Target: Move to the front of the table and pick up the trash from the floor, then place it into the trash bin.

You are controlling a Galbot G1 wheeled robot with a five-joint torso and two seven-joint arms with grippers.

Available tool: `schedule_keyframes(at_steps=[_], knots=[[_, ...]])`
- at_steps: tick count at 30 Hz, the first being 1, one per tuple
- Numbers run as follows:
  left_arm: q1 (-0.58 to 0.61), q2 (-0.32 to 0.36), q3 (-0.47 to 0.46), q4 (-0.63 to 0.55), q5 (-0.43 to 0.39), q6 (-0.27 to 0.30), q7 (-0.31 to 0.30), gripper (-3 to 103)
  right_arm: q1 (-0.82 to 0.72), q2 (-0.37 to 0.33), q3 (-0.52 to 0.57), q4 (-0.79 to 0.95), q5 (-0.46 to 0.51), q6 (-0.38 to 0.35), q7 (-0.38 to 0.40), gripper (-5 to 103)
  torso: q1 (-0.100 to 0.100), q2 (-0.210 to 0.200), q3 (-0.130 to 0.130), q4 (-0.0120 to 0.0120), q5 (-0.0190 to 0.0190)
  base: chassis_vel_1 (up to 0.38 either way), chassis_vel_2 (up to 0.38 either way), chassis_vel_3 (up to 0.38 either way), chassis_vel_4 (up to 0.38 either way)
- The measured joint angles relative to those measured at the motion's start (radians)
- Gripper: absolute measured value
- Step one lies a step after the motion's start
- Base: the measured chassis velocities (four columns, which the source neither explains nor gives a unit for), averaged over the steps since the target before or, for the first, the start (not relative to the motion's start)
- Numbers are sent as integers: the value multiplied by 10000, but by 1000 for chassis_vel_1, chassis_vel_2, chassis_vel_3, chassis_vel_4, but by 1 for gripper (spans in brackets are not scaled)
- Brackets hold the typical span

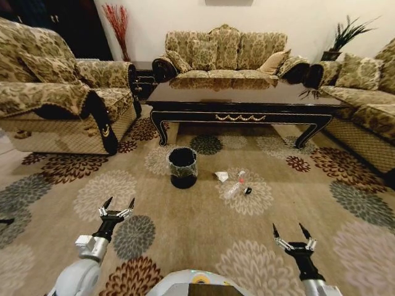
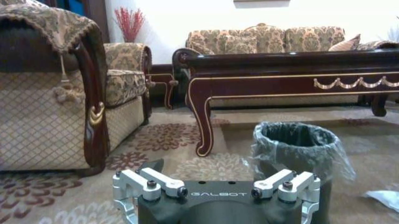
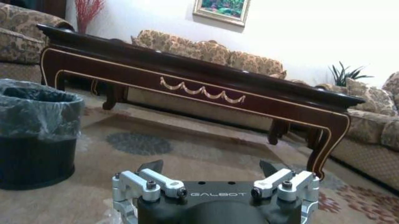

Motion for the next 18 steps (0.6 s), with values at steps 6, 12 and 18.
schedule_keyframes(at_steps=[6,12,18], knots=[[23,69,-56,69,-57,-33,-10,100,80,134,-199,-81,-165,-19,16,100,0,0,-1,0,0,-181,171,179,-178],[-4,76,-65,85,-75,-36,-32,100,103,96,-266,-87,-241,-40,24,100,0,0,0,-1,0,-208,197,195,-182],[-46,104,-64,92,-73,-24,-44,100,94,3,-271,-95,-302,-40,56,100,0,0,0,-1,-1,-188,195,198,-194]])
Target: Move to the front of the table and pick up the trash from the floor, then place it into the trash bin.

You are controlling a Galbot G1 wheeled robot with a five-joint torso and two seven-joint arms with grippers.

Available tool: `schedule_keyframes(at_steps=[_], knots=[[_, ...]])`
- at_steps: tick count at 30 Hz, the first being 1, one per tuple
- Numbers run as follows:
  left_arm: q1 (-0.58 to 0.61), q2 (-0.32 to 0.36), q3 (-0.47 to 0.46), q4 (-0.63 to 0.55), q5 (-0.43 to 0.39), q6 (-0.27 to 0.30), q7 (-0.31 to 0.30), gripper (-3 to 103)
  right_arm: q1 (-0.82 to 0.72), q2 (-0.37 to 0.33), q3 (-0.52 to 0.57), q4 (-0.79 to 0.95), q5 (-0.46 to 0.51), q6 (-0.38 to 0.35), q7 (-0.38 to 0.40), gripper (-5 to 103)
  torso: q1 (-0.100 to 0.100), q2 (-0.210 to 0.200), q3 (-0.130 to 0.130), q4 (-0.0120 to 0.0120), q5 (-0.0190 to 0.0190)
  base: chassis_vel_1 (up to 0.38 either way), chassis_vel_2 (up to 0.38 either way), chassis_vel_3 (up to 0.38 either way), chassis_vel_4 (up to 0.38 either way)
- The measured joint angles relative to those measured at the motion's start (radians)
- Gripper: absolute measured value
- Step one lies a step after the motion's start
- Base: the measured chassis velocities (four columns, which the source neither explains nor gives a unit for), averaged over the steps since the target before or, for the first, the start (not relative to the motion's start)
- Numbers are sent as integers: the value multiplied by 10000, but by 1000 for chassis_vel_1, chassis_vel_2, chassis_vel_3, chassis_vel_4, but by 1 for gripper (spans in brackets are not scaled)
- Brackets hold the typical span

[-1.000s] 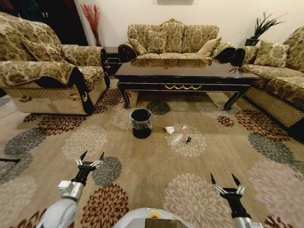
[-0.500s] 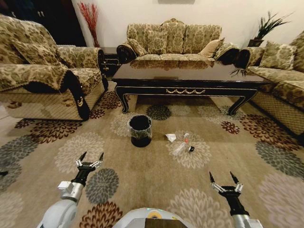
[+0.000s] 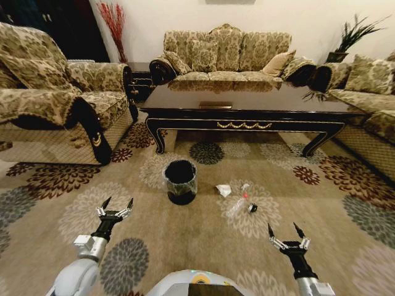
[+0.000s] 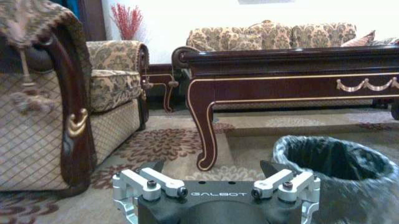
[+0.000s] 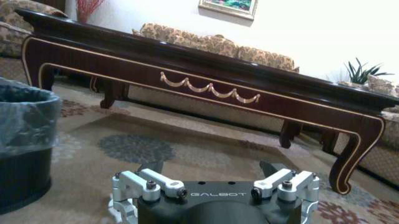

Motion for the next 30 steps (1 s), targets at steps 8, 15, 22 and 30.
schedule_keyframes(at_steps=[8,15,22,30], knots=[[-131,5,47,-30,24,65,-51,100,-1,74,36,-29,0,23,281,100,0,0,0,1,0,-183,182,173,-182],[-251,145,60,-154,-36,283,-62,100,11,97,3,-64,60,111,484,100,0,0,0,1,1,-151,162,154,-160],[-603,595,204,-536,-181,1105,14,100,-18,231,-87,-88,261,9,639,100,0,-1,1,2,0,-49,49,44,-50],[-2070,2561,993,-1267,-1347,3924,-375,100,-13,465,-39,-299,-86,306,679,100,-1,-1,0,-9,-1,0,0,0,0]])
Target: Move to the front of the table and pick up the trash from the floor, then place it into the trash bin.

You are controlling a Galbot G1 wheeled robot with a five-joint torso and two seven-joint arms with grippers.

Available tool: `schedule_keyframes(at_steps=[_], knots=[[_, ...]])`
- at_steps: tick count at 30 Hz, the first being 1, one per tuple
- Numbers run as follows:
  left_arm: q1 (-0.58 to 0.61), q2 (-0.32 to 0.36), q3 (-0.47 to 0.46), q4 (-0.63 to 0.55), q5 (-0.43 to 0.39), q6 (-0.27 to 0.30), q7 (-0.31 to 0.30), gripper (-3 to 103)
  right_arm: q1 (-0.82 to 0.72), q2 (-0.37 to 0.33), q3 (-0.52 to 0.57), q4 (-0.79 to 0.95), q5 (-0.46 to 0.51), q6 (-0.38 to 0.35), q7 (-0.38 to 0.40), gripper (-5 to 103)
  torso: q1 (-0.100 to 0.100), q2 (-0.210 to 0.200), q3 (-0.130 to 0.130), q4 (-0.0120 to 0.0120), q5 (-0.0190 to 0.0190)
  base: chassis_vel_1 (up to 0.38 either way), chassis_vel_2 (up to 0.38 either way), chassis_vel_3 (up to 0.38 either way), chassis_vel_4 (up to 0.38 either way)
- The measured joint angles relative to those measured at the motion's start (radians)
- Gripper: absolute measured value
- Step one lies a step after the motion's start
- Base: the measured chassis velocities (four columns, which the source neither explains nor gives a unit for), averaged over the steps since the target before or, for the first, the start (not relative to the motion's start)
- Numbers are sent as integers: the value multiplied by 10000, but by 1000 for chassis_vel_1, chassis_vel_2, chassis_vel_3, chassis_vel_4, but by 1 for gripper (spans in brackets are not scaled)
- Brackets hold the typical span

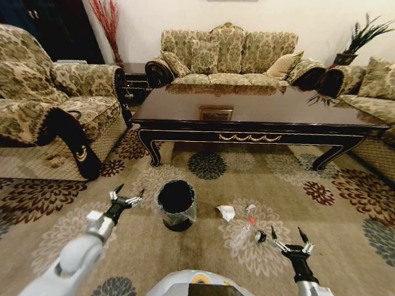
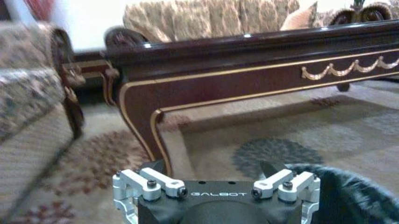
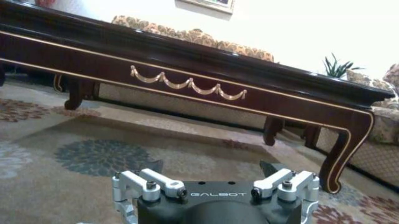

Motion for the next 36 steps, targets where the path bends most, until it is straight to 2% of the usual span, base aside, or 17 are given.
schedule_keyframes(at_steps=[1,2,3,4,5,6,8,11,15,19,21,24,27,36], knots=[[-68,31,-6,-372,-609,684,-532,100,108,-97,-93,-86,-1,-7,28,100,1,0,1,2,-1,0,0,0,0],[-68,31,-6,-372,-609,684,-532,100,108,-97,-93,-86,-1,-7,28,100,1,0,1,2,-1,0,0,0,0],[-69,11,-57,-678,-1044,1259,-978,100,215,-210,-193,-158,-5,-27,50,100,0,0,0,8,1,0,0,0,0],[-179,-3,-90,-1030,-1682,2212,-1571,100,293,-269,-261,-238,-7,-46,68,100,0,0,0,23,10,0,0,0,0],[-290,11,-76,-1206,-2068,2782,-1916,100,309,-277,-279,-275,-6,-53,74,100,0,0,0,21,11,0,0,0,0],[-290,11,-76,-1206,-2068,2782,-1916,100,309,-277,-279,-275,-6,-53,74,100,0,0,0,21,11,0,0,0,0],[-596,155,30,-1551,-2750,4139,-2683,100,317,-264,-283,-364,6,-57,91,100,0,0,0,10,-1,0,0,0,0],[-785,285,215,-1587,-3023,4755,-3053,100,316,-248,-266,-409,20,-54,93,100,0,0,0,7,8,0,0,0,0],[-1214,157,773,-1097,-3168,4944,-3178,100,316,-237,-245,-422,42,-54,94,100,0,0,0,11,3,0,0,0,0],[-2029,-564,1757,-159,-3005,4992,-3177,100,321,-224,-313,-422,24,-79,95,100,0,0,0,10,0,0,0,0,0],[-2239,-762,1972,9,-2978,4931,-3153,100,322,-221,-337,-411,16,-88,95,100,0,0,0,11,2,0,0,0,0],[-2852,-1487,2689,422,-2905,4562,-3047,98,253,-195,-409,-284,-12,-115,84,100,1,0,0,8,1,0,0,0,0],[-2967,-1715,2878,510,-2887,4509,-3063,94,211,-206,-392,-261,-9,-116,80,100,1,0,0,9,4,0,0,0,0],[-3204,-1827,3207,882,-3182,4881,-3572,101,197,-320,-225,-310,71,-104,78,100,1,0,0,11,3,0,0,0,0]])
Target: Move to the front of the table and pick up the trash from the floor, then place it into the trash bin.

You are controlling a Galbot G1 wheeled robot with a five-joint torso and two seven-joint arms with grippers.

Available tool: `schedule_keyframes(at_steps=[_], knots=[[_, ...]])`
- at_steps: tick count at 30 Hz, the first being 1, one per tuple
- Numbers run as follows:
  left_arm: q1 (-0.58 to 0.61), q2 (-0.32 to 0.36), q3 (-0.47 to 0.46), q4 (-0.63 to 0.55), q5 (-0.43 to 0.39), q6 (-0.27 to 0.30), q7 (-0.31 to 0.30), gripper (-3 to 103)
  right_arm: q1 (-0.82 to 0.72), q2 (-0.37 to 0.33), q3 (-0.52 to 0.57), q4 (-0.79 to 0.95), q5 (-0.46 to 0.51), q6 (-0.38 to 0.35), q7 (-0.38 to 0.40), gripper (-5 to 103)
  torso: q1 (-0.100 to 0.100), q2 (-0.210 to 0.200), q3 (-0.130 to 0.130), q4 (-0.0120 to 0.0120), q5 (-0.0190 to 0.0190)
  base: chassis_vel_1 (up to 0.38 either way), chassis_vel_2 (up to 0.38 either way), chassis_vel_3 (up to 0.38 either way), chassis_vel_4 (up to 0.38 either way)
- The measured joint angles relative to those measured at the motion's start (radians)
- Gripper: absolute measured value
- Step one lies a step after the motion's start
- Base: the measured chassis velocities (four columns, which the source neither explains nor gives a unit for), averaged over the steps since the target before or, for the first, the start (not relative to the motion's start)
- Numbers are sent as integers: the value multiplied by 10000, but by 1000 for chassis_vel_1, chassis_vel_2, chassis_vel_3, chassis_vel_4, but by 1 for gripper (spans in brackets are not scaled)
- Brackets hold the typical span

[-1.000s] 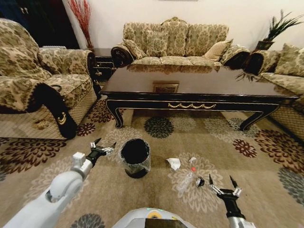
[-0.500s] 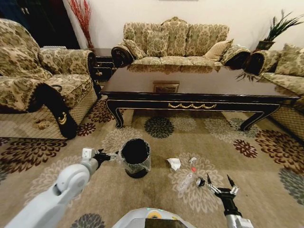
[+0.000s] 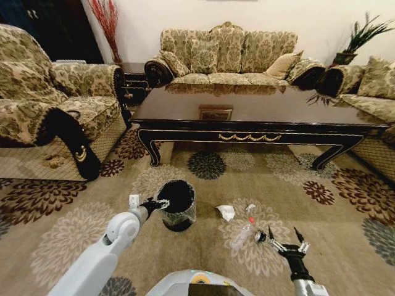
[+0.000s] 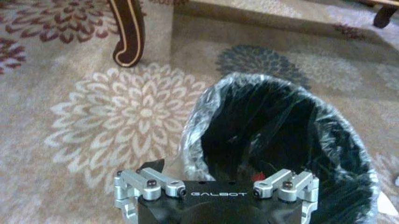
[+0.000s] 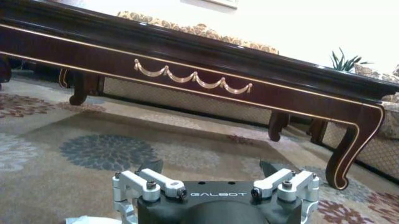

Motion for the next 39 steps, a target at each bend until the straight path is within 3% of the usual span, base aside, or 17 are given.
schedule_keyframes(at_steps=[6,9,15,21,24,26,29,33,39], knots=[[-572,39,174,421,-478,116,-281,96,1,21,-10,-46,23,7,0,100,0,0,0,-1,-1,0,0,0,0],[-824,1,274,595,-673,128,-374,88,-5,23,-10,-66,22,11,17,100,0,0,0,-2,-1,0,0,0,0],[-1079,-75,419,888,-1062,216,-680,61,-23,68,-49,-78,-11,-53,180,100,0,0,0,-1,-1,0,0,0,0],[-1060,-147,399,1010,-1078,181,-843,44,61,75,-148,-80,-3,-153,237,100,0,0,0,-1,-1,0,0,0,0],[-1028,-161,379,1065,-1014,29,-915,28,151,77,-215,-100,-41,-244,308,100,0,0,0,-2,-1,0,0,0,0],[-1026,-166,379,1074,-986,-5,-926,28,157,77,-219,-102,-46,-252,318,100,0,0,0,-2,-1,0,0,0,0],[-1017,-169,374,1092,-932,-55,-948,12,169,78,-226,-106,-55,-267,334,100,0,0,0,-2,-2,0,0,0,0],[-1007,-170,372,1095,-920,-54,-947,4,171,79,-230,-106,-58,-271,336,100,0,0,0,0,0,0,0,0,0],[-1005,-169,368,1097,-919,-56,-943,3,170,80,-230,-107,-62,-271,338,100,0,0,0,-2,-2,0,0,0,0]])
